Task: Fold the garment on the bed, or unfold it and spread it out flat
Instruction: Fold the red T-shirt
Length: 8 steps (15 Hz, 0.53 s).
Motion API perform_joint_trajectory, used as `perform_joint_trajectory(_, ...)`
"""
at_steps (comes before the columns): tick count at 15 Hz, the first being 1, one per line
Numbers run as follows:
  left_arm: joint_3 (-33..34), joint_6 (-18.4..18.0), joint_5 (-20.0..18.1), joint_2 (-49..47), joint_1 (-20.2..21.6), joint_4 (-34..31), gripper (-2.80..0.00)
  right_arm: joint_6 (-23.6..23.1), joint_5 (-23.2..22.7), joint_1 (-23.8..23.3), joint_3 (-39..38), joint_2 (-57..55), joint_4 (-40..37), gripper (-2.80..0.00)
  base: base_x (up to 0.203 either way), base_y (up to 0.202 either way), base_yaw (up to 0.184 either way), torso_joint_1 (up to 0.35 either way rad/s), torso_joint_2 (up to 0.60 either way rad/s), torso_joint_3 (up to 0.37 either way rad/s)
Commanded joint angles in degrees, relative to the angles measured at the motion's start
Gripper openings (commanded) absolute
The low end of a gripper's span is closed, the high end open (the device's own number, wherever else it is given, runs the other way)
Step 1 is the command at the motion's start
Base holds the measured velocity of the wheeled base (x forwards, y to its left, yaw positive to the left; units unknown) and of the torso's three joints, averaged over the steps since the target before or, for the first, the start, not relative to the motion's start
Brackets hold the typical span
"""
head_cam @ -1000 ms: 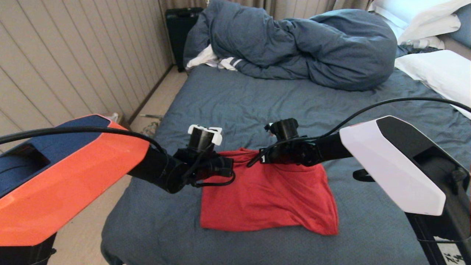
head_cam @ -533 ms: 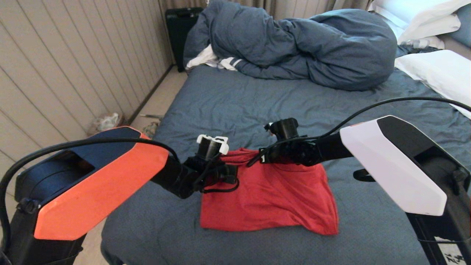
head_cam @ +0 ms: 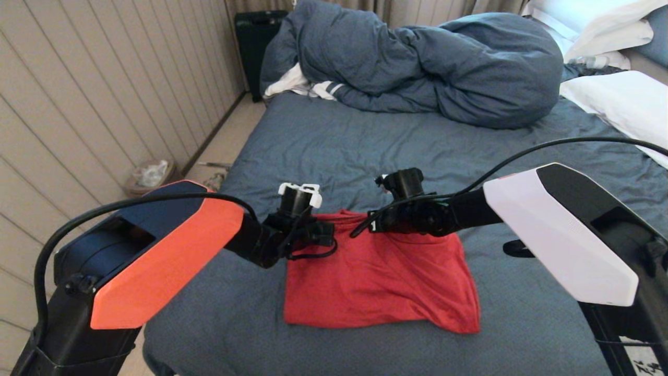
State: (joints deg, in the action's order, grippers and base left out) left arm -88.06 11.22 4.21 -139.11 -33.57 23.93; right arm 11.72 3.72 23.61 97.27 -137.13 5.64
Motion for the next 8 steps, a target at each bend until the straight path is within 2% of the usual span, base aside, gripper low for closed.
perform_joint_trajectory(1, -2.5, 0.1, 0.7, -1.2, 0.6, 0.0, -2.80, 0.1, 0.1, 0.0, -0.2, 0.2, 0.1, -2.80, 0.000, 0.000, 0.000, 0.000, 0.00, 0.000)
perform_joint_trajectory(8, -12.6, 0.6, 3.1, -5.4, 2.3, -4.1, -2.80, 0.1, 0.1, -0.1, 0.2, 0.2, 0.2, -2.80, 0.000, 0.000, 0.000, 0.000, 0.00, 0.000)
